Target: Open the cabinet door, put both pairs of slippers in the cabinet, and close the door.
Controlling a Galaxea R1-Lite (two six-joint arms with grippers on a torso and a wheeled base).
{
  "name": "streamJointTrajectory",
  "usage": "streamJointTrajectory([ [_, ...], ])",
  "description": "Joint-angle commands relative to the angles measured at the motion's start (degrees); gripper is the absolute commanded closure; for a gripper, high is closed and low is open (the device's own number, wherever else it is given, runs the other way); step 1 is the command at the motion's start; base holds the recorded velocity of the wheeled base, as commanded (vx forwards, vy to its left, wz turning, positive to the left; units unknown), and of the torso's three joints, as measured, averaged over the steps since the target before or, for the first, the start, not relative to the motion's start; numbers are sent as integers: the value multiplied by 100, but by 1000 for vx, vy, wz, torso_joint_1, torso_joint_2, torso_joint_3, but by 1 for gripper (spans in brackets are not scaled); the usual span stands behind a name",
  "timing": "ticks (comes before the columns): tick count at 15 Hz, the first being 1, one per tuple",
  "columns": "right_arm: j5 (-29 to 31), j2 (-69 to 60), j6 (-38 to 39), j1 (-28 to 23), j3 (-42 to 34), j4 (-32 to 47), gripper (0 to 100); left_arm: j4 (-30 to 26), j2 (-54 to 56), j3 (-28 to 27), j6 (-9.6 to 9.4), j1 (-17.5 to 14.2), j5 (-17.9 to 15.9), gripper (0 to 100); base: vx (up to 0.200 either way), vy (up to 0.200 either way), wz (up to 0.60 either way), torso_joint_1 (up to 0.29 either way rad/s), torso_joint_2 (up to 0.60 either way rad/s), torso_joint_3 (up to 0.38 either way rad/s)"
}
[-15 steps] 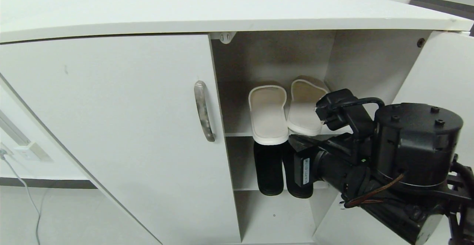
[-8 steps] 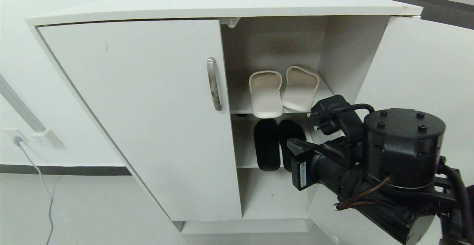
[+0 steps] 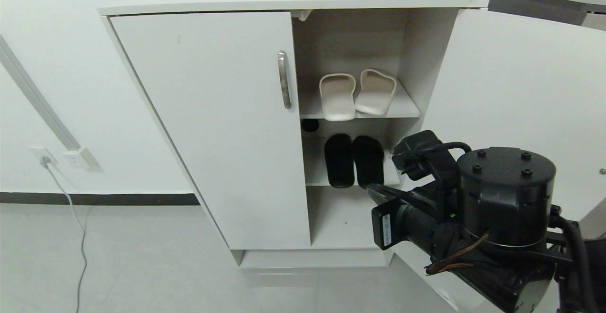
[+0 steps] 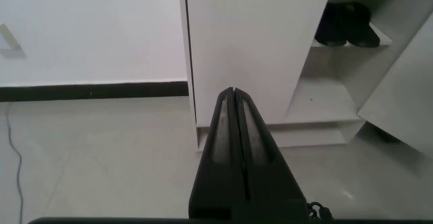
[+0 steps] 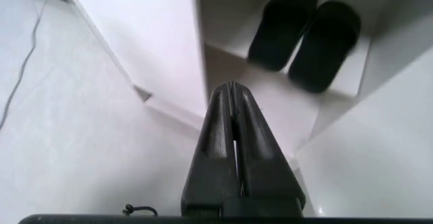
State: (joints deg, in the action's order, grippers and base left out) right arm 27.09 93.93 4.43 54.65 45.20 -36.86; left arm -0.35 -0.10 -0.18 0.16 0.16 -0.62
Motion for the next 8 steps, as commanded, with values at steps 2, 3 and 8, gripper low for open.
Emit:
streamJointTrajectory([
  [2,-54,20,6,2,-20,-5,100,0,1,1,2,2,1,100,-200,0,0,2,2,2],
  [3,-72,20,6,2,-20,-5,100,0,1,1,2,2,1,100,-200,0,0,-2,-2,2],
  [8,-72,20,-3,11,-55,-5,100,0,1,1,2,2,1,100,-40,0,0,1,0,0],
])
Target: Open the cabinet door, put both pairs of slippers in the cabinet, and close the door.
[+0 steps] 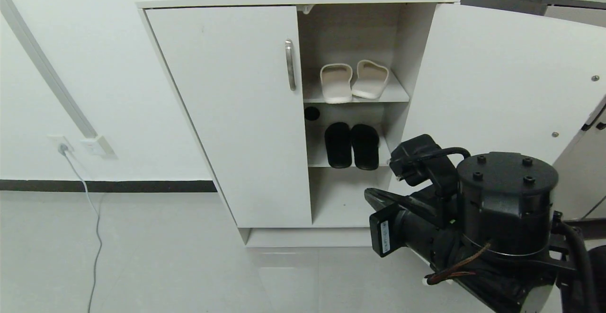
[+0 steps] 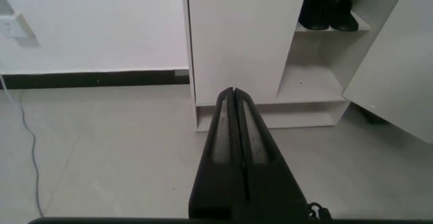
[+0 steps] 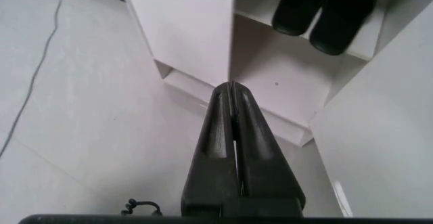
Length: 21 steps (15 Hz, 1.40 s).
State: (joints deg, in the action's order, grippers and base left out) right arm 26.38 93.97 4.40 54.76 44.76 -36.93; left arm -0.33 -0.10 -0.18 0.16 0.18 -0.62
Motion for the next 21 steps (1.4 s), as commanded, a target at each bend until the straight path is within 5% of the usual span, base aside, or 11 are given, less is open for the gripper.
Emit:
streamJointTrajectory([
  [1,-1,17,-1,0,-3,1,100,-2,1,1,2,-1,1,100,0,0,0,0,0,0],
  [12,-1,43,8,8,-47,10,100,-2,10,1,2,-1,9,100,0,0,0,0,0,0],
  [21,-1,52,8,8,-91,1,100,-2,1,1,11,-1,27,100,0,0,0,39,-362,-326],
])
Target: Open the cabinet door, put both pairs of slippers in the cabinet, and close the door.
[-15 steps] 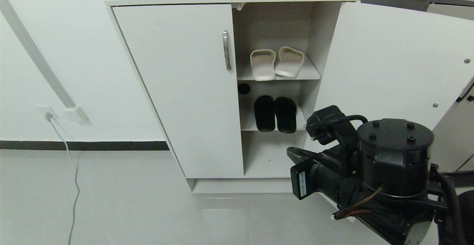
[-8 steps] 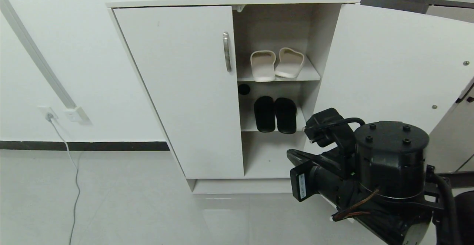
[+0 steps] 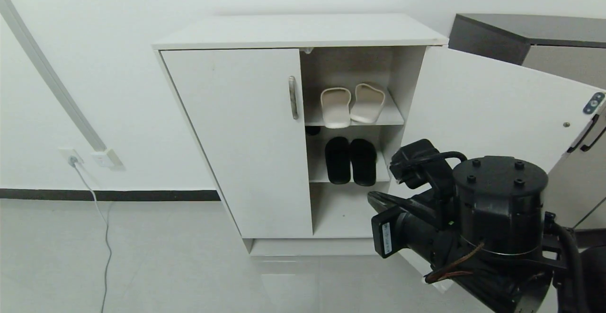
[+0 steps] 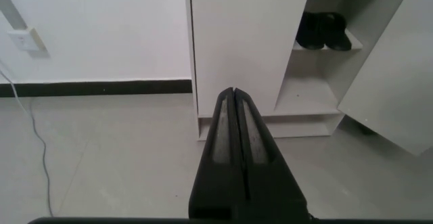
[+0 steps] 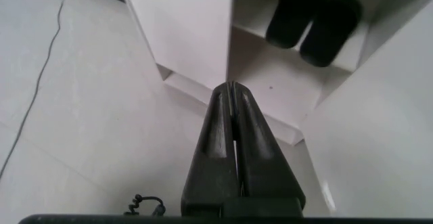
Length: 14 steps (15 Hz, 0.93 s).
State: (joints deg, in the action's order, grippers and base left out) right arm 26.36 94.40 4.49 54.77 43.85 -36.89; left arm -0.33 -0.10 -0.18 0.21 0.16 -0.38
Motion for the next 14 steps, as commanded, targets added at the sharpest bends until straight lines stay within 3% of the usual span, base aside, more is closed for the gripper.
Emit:
streamJointTrajectory([
  [1,1,8,0,7,-8,-3,100,-2,1,1,6,2,3,100,0,0,0,119,-456,-359],
  [14,1,8,0,7,-8,-3,100,-2,1,1,-3,2,-6,100,0,0,0,161,-482,-321],
])
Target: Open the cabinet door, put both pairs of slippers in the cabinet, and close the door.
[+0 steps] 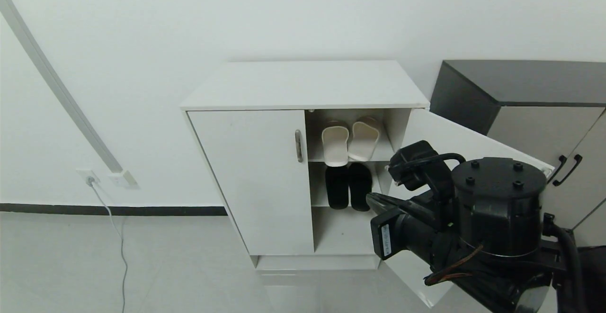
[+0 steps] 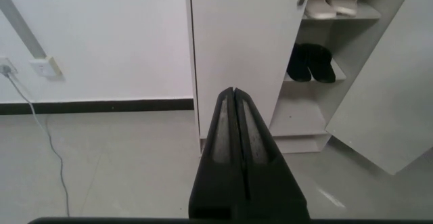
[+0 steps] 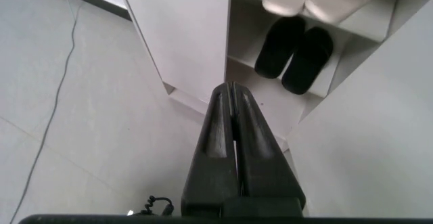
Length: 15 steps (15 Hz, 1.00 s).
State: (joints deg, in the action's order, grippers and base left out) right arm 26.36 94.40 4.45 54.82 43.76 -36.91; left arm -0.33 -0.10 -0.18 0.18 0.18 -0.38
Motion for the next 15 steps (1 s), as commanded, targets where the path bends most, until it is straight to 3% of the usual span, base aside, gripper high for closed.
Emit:
streamJointTrajectory([
  [1,1,-1,-6,2,1,0,100,-2,1,1,-1,-1,-6,100,0,0,0,203,-525,-320],
  [15,1,8,-23,-50,-35,0,100,-2,1,1,-1,-1,3,100,0,0,0,230,-528,-300],
])
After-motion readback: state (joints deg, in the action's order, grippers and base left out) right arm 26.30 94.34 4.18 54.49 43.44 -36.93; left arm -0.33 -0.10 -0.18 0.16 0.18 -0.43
